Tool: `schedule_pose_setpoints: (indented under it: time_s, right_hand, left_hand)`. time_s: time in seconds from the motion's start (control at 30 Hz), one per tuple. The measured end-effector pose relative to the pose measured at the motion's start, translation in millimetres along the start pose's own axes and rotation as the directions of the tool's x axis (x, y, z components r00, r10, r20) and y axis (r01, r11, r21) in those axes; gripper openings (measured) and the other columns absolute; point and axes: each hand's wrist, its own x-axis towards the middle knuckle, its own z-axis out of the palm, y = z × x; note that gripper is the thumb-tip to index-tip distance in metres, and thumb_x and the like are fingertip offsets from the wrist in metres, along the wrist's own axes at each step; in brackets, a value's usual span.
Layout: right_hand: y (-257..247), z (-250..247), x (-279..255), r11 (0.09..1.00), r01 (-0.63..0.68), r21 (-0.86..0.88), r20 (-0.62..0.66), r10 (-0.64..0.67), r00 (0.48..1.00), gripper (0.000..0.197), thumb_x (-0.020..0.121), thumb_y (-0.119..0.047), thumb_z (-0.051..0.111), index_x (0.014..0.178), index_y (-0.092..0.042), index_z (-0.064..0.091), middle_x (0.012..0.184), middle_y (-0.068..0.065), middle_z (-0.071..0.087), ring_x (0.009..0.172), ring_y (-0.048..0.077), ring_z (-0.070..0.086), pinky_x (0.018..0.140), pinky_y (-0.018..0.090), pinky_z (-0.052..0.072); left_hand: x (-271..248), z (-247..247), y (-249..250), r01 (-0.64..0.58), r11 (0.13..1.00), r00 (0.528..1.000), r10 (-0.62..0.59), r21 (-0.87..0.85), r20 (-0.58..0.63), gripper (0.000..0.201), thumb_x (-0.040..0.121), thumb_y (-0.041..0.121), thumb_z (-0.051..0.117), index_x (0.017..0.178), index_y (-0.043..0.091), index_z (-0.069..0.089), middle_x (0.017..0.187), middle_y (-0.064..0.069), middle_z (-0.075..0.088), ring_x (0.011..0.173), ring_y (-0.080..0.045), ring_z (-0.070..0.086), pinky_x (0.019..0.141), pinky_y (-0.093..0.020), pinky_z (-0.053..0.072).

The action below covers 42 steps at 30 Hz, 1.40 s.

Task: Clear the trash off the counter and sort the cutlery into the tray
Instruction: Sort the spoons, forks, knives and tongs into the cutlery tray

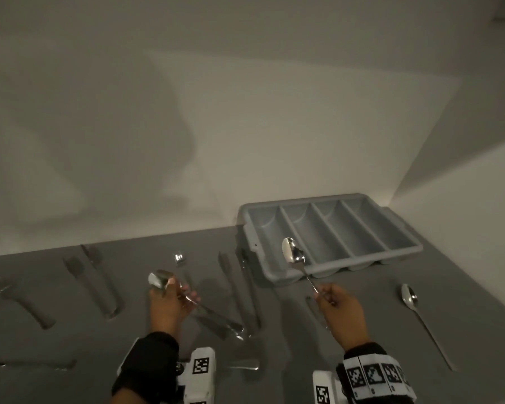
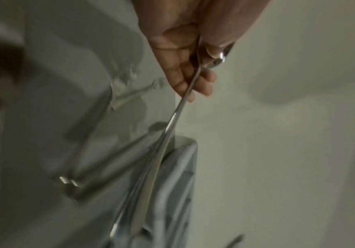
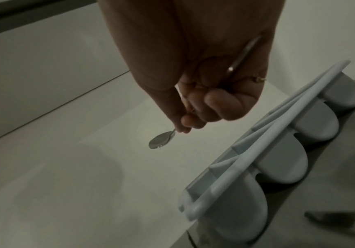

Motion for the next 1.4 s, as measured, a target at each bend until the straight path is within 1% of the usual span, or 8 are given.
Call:
schedule_pose_setpoints:
  time_s: [0.2,0.43,0.6,0.77,0.9,1.0,1.2,1.4]
  right_hand:
    - [50,-57,72,0.997,0.009,0.071,0.061,-0.014,0.998,0.026,0.082,-0.003,0.062,0.068,-0.025,0.059,0.058,0.002,0.058,0.053,0.004,0.053,0.054,0.005,0.04]
    - [82,-108,134,0.992,0.054,0.114,0.105,-0.066,0.992,0.032,0.083,-0.001,0.059,0.071,-0.03,0.057,0.063,0.002,0.058,0.059,0.001,0.054,0.058,0.006,0.041]
    - [90,-125,151,0.989,0.046,0.144,0.122,-0.064,0.99,0.034,0.084,0.0,0.058,0.071,-0.032,0.056,0.067,0.003,0.058,0.06,0.009,0.053,0.059,0.009,0.043]
    - [98,-132,151,0.986,-0.009,0.164,0.132,-0.013,0.991,0.032,0.083,-0.001,0.058,0.07,-0.03,0.06,0.063,0.002,0.06,0.057,0.01,0.053,0.055,0.012,0.043]
    - [98,-137,146,0.982,-0.052,0.179,0.163,0.023,0.986,0.017,0.085,-0.01,0.061,0.078,-0.024,0.064,0.071,0.005,0.067,0.062,0.008,0.06,0.055,0.008,0.045]
    - [99,-139,145,0.986,-0.066,0.151,0.161,0.041,0.986,0.014,0.086,-0.007,0.06,0.081,-0.018,0.065,0.068,0.001,0.066,0.064,-0.007,0.059,0.055,0.001,0.043]
    - [100,-128,141,0.989,-0.101,0.109,0.16,0.083,0.984,0.032,0.085,-0.003,0.058,0.071,-0.031,0.059,0.055,-0.007,0.064,0.061,-0.012,0.058,0.057,0.001,0.042]
    - [77,-93,144,0.997,-0.05,0.052,0.25,0.036,0.967,0.03,0.085,0.002,0.055,0.073,-0.025,0.061,0.066,0.001,0.061,0.061,0.003,0.056,0.056,0.006,0.042]
  left_hand:
    - [-4,75,-29,0.383,0.886,0.916,-0.327,-0.26,0.233,0.04,0.046,-0.012,0.069,0.081,0.001,0.054,0.066,-0.009,0.065,0.041,-0.008,0.048,0.039,-0.015,0.046]
    - [-3,201,-62,0.129,0.992,0.967,-0.129,0.016,0.219,0.04,0.091,-0.01,0.028,0.128,0.001,0.037,0.101,-0.013,0.06,0.092,-0.015,0.06,0.063,-0.018,0.058]
    - [24,256,-60,-0.046,0.942,0.995,0.016,0.333,0.095,0.034,0.093,-0.004,0.032,0.114,0.022,0.032,0.071,-0.015,0.053,0.032,-0.008,0.054,0.035,-0.021,0.05]
    - [71,272,-74,-0.03,0.749,1.0,0.022,0.661,0.021,0.024,0.093,-0.001,0.036,0.077,0.014,0.045,0.057,-0.009,0.052,0.019,-0.003,0.039,0.025,-0.009,0.031]
    - [98,266,-100,0.028,0.583,0.993,-0.11,0.812,0.045,0.024,0.091,-0.003,0.038,0.106,-0.003,0.057,0.07,-0.014,0.054,0.052,-0.023,0.052,0.049,-0.026,0.049]
    - [106,255,-118,0.076,0.452,0.984,-0.18,0.889,0.007,0.016,0.087,-0.006,0.044,0.092,-0.009,0.059,0.065,-0.018,0.061,0.065,-0.029,0.056,0.068,-0.038,0.049]
    - [106,246,-117,0.024,0.208,0.965,-0.26,0.978,0.032,0.039,0.083,0.0,0.055,0.122,-0.003,0.052,0.121,-0.021,0.059,0.107,-0.034,0.059,0.085,-0.032,0.051]
    - [71,249,-89,-0.179,0.192,0.956,-0.196,0.965,0.216,0.019,0.086,0.006,0.054,0.104,0.005,0.062,0.107,-0.011,0.061,0.107,-0.027,0.053,0.093,-0.032,0.042]
